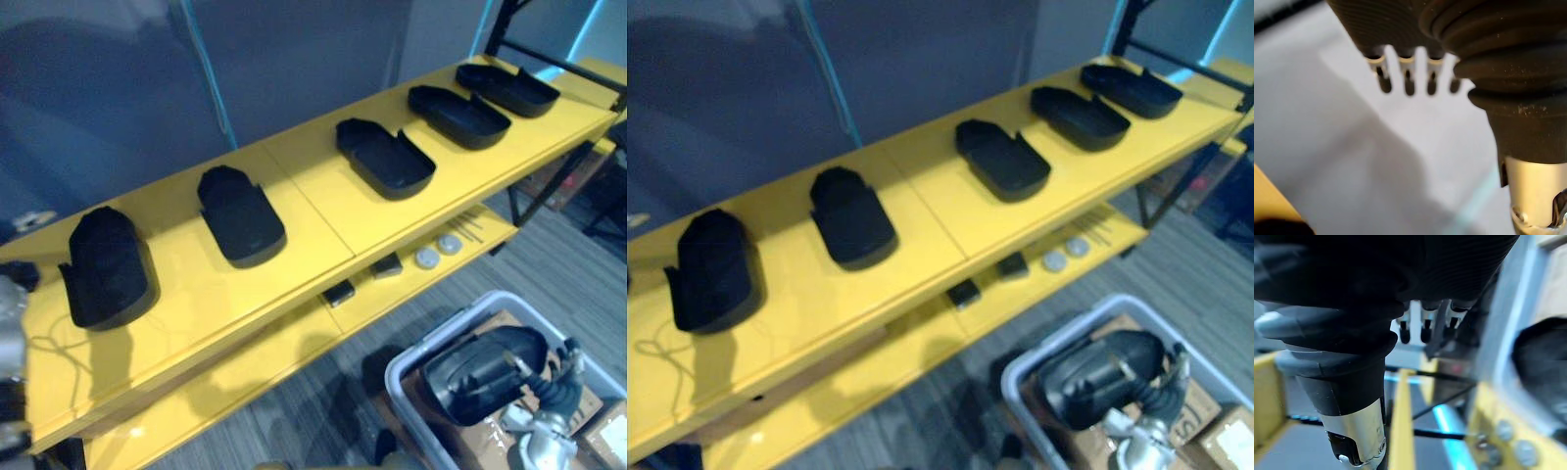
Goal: Walk over and take plastic housings, then place them on the shelf
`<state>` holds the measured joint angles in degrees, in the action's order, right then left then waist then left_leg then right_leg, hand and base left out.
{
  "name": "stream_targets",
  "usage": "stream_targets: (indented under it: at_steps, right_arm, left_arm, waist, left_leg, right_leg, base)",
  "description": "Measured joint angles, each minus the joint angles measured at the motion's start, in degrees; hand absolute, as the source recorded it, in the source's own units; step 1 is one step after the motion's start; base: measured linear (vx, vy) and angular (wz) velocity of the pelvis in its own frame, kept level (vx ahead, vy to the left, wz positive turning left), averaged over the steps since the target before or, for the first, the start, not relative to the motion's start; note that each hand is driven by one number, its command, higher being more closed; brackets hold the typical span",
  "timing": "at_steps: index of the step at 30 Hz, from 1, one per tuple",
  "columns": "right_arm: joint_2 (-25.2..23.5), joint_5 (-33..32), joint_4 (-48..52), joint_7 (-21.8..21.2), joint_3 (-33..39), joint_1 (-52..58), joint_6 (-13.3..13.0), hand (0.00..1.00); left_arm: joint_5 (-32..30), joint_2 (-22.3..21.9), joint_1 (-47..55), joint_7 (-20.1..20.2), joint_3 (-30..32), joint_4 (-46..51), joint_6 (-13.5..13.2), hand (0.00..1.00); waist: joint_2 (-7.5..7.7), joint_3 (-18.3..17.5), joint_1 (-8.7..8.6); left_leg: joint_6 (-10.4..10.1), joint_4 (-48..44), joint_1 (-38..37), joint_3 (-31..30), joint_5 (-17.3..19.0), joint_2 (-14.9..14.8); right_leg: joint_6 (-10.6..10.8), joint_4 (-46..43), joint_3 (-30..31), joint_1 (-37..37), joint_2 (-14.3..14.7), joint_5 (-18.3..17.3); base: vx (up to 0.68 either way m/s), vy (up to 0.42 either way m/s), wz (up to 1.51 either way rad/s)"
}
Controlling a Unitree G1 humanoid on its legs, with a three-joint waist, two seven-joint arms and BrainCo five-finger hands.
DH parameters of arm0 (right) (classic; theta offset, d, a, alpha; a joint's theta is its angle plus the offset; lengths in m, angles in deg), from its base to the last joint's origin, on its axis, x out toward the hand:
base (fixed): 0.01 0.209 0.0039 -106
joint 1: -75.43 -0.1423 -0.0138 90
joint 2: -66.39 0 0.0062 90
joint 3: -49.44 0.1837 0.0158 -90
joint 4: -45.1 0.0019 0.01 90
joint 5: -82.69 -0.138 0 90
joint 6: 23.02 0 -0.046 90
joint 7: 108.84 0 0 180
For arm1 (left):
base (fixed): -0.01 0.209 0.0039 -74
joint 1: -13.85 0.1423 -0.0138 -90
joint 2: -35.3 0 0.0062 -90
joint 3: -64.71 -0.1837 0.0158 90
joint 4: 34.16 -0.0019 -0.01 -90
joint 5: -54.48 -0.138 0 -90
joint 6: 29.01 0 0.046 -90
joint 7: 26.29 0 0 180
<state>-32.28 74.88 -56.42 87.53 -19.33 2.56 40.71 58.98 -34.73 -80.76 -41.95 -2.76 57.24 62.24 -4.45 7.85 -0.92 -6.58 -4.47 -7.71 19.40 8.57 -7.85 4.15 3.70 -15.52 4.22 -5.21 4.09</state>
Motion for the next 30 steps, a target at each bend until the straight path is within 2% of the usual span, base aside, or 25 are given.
stream_targets:
  at_steps: [4, 7, 10, 13, 16, 19, 24, 30]
  right_arm:
    - [-1.34, 1.9, 0.16, -0.23, -0.65, -0.17, 0.15, 0.0]
    - [-1.79, 1.97, 0.16, -0.27, -1.32, 0.1, 0.2, 0.0]
    - [-2.18, 2.78, 0.15, -0.37, -1.99, 0.67, 0.2, 0.0]
    - [-2.71, 3.17, 0.14, -0.43, -3.53, 1.46, 0.24, 0.0]
    - [-2.76, 3.1, -0.07, -1.06, -4.53, 1.76, 0.27, 0.0]
    - [-2.77, 3.04, -0.26, -1.43, -4.74, 1.82, 0.27, 0.0]
    - [-2.81, 2.99, -0.54, -1.54, -6.36, 2.33, 0.27, 0.0]
    - [-2.77, 2.97, -0.77, -2.58, -6.72, 3.03, 0.27, 0.0]
  left_arm:
    - [6.32, -11.46, 5.83, 7.12, -1.23, 7.06, -4.89, 0.0]
    - [9.16, -15.43, 7.29, 9.63, -1.77, 8.76, -6.07, 0.0]
    - [9.13, -17.92, 8.3, 9.68, -4.04, 8.79, -6.62, 0.0]
    - [8.99, -21.32, 10.31, 8.88, -6.27, 8.37, -6.34, 0.0]
    - [7.97, -23.03, 10.51, 5.01, -7.62, 5.9, -5.96, 0.0]
    - [7.9, -23.08, 10.34, 3.09, -8.12, 3.45, -4.47, 0.0]
    - [7.85, -23.02, 8.91, 0.12, -8.18, -2.24, -1.91, 0.0]
    - [7.7, -22.92, 6.11, -3.54, -9.25, -7.63, 0.2, 0.0]
  waist:
    - [-0.14, -0.72, -0.01]
    - [-0.34, -0.88, -0.06]
    - [-0.51, -1.28, -0.16]
    - [-0.35, -1.54, -0.77]
    - [0.25, -1.88, -1.44]
    - [0.77, -2.13, -1.61]
    - [1.9, -2.66, -2.95]
    - [2.05, -2.61, -2.99]
  left_leg:
    - [-0.05, 0.99, -0.32, -0.14, -0.74, 0.02]
    - [-0.02, 0.98, -0.39, -0.15, -0.85, 0.08]
    - [-0.01, 0.96, -0.42, -0.11, -0.85, 0.13]
    - [-0.03, 0.96, -0.36, 0.07, -0.86, 0.07]
    - [-0.16, 0.97, -0.17, 0.71, -0.93, 0.01]
    - [-0.17, 0.96, -0.3, 1.76, -0.92, 0.0]
    - [-0.17, 0.96, -0.25, 2.22, -0.92, 0.11]
    - [-0.17, 0.97, -0.32, 3.25, -0.91, 0.24]
  right_leg:
    - [-0.22, 0.14, -0.2, 0.07, 0.17, 0.16]
    - [-0.47, 0.83, -0.24, 0.55, 0.19, 0.75]
    - [-0.41, 0.84, -0.23, 0.6, 0.14, 0.85]
    - [-0.44, 0.84, -0.17, 0.49, 0.19, 0.93]
    - [-0.51, 0.84, 0.33, -0.1, 0.29, 1.17]
    - [-0.42, 0.84, 1.39, -0.56, 0.35, 1.44]
    - [-0.38, 0.83, 1.79, -0.97, 0.29, 1.59]
    - [-0.4, 0.83, 2.95, -1.47, 0.26, 1.92]
  base:
    - [-0.01, -0.012, 0.03]
    - [-0.05, -0.014, 0.01]
    - [-0.05, -0.004, 0.0]
    - [-0.04, -0.009, -0.03]
    - [-0.03, -0.009, -0.11]
    - [-0.02, 0.001, -0.17]
    - [0.0, 0.0, -0.02]
    - [-0.02, -0.002, -0.09]
